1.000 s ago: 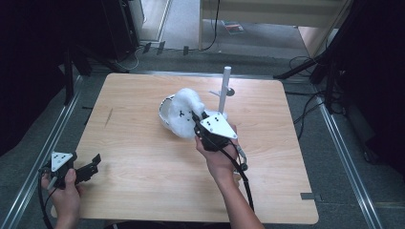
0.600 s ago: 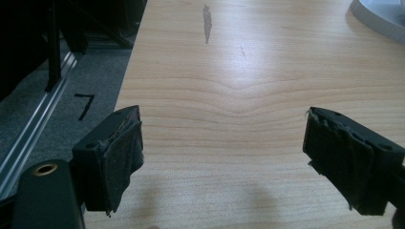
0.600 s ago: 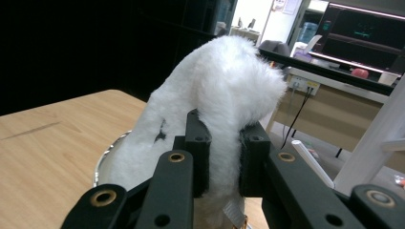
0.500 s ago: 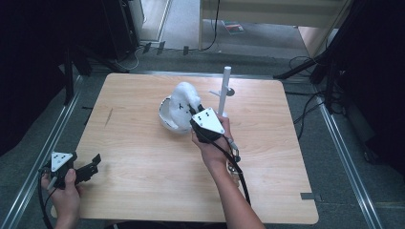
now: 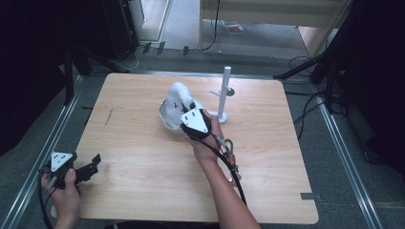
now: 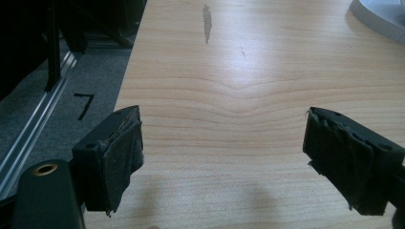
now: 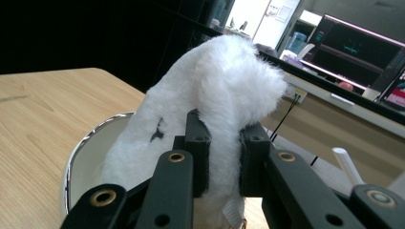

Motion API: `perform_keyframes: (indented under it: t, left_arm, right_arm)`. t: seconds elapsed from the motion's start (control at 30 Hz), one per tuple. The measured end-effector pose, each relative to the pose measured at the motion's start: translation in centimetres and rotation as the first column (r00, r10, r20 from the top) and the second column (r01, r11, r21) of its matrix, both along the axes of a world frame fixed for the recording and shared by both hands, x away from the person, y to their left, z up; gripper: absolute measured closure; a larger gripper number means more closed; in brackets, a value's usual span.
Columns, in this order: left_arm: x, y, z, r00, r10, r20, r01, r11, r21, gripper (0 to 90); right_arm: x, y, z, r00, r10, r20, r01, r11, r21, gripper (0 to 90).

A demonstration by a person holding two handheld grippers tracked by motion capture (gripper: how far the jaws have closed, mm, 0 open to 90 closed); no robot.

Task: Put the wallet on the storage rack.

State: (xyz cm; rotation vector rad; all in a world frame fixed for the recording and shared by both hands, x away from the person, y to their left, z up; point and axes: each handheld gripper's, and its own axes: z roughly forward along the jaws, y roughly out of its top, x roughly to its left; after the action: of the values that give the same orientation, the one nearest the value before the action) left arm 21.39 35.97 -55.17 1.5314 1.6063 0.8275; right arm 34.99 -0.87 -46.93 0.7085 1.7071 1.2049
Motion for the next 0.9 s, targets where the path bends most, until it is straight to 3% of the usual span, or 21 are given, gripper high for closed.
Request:
perform_keyframes:
  t: [0.2, 0.3, 0.47, 0.57, 0.73, 0.77, 0.9]
  left_arm:
    - [0.0, 0.0, 0.0, 1.0000, -0.001, -0.001, 0.001, 1.0000, -0.004, 14.3]
    - [0.0, 0.0, 0.0, 1.0000, -0.002, -0.002, 0.002, 1.0000, -0.001, 14.3]
    - [0.0, 0.1, 0.0, 1.0000, -0.004, -0.005, 0.004, 1.0000, -0.001, 14.3]
    - [0.0, 0.1, 0.0, 1.0000, -0.004, -0.006, 0.004, 1.0000, -0.001, 14.3]
    - [0.0, 0.0, 0.0, 1.0000, -0.005, -0.006, 0.005, 1.0000, 0.002, 14.3]
    - [0.0, 0.0, 0.0, 1.0000, -0.005, -0.006, 0.005, 1.0000, 0.002, 14.3]
    - [0.0, 0.0, 0.0, 1.0000, -0.004, -0.006, 0.003, 1.0000, -0.001, 14.3]
  right_arm:
    - [0.1, 1.1, -0.5, 0.9998, 0.002, 0.018, -0.001, 0.9990, -0.044, 79.2]
    - [-0.1, 1.3, -0.6, 0.9996, 0.029, 0.001, -0.029, 0.9992, -0.028, 78.5]
    - [0.1, 0.9, -0.4, 0.9946, 0.073, -0.074, -0.069, 0.9959, 0.059, 76.4]
    - [0.4, 0.2, -0.1, 0.9837, 0.119, -0.135, -0.100, 0.9852, 0.139, 72.6]
    - [1.0, -0.9, 0.2, 0.9447, 0.219, -0.244, -0.144, 0.9458, 0.291, 60.0]
    - [1.0, -1.0, 0.2, 0.9386, 0.225, -0.262, -0.141, 0.9430, 0.301, 57.6]
    - [1.1, -1.2, 0.0, 0.9288, 0.218, -0.300, -0.130, 0.9494, 0.286, 52.0]
